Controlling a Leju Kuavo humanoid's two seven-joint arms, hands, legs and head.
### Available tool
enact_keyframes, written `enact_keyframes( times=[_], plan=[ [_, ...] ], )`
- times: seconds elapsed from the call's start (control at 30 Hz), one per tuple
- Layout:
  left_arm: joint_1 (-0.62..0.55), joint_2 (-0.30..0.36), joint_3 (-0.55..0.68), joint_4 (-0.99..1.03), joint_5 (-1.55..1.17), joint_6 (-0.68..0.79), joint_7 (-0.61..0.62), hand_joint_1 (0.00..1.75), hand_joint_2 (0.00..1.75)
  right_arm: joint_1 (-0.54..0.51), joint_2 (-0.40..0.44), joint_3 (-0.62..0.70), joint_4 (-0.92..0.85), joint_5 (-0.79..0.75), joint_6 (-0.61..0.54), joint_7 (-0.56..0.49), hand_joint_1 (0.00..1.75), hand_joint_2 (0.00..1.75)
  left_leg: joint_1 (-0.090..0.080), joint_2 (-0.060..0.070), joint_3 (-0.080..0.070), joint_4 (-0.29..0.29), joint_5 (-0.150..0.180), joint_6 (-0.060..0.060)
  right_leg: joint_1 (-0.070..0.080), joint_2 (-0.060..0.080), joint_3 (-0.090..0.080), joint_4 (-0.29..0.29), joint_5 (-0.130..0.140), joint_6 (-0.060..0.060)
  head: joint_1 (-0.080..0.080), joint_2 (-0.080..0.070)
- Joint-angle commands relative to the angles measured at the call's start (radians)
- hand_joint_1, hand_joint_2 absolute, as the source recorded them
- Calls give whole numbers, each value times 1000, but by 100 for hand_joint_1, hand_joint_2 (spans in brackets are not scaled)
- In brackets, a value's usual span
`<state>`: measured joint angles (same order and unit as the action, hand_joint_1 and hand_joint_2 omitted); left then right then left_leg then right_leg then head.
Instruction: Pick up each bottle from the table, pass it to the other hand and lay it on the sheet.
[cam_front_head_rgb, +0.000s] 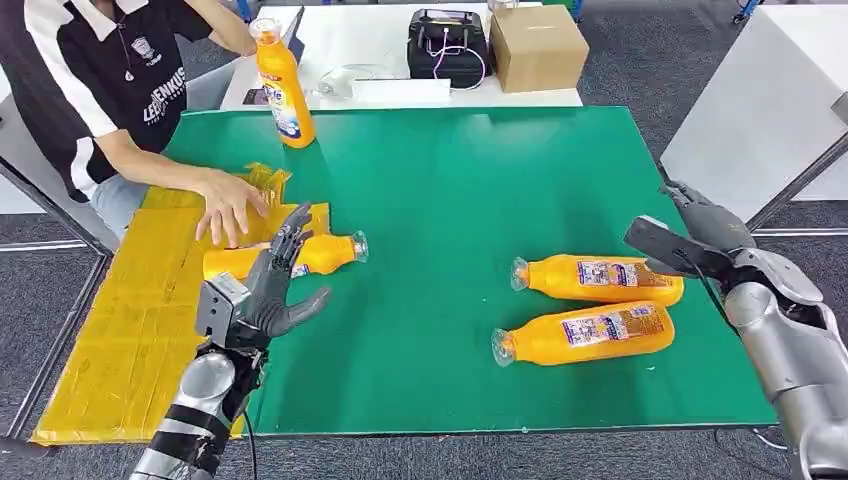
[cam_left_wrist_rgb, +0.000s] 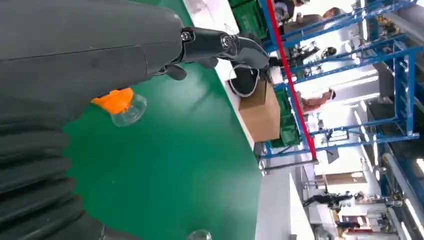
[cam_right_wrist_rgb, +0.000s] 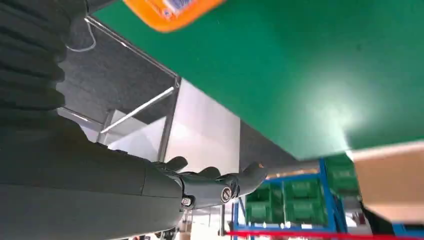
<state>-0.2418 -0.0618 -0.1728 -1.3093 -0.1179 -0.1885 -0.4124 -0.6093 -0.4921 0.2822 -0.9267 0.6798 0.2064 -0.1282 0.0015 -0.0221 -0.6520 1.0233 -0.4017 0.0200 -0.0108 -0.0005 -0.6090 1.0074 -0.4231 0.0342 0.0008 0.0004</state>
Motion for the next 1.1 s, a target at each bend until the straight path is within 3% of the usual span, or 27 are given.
enact_keyframes(
  times=[0.03,0.3,0.4,0.43,0.57,0.87,1.1],
  plan=[
    [-65,0,-43,113,12,1,1,0,175,-84,27,116,191,-7,8,-9,0,175,0,3,4,-1,-1,-1,1,2,4,-1,0,-1,0,0],
    [-101,-15,-55,160,35,3,-1,0,175,-84,61,197,238,-56,51,-76,0,175,1,3,4,-1,-1,-1,1,1,4,-2,0,-1,0,0],
    [-111,-19,-57,174,41,4,-2,0,175,-100,45,213,237,-83,96,-97,0,175,2,5,9,-1,-3,-1,2,2,10,-3,-1,-2,0,0],
    [-113,-20,-58,179,41,4,-2,0,175,-102,41,215,234,-85,100,-99,0,175,0,2,3,0,-1,-1,0,1,3,-1,0,-1,0,0],
    [-122,-23,-61,198,50,9,-11,0,175,-99,6,240,213,-141,136,-105,0,175,0,2,4,0,-1,-1,0,0,5,-1,-1,-1,0,0],
    [-133,-32,-46,235,68,18,-15,0,175,-92,-7,277,227,-164,129,-95,0,175,1,3,8,-1,-2,-1,1,1,9,-3,-1,-1,0,0],
    [-133,-32,-46,235,68,18,-15,0,175,-92,-7,277,227,-164,129,-95,0,175,0,2,3,0,-1,0,0,1,3,-1,0,0,0,0]
  ],
)
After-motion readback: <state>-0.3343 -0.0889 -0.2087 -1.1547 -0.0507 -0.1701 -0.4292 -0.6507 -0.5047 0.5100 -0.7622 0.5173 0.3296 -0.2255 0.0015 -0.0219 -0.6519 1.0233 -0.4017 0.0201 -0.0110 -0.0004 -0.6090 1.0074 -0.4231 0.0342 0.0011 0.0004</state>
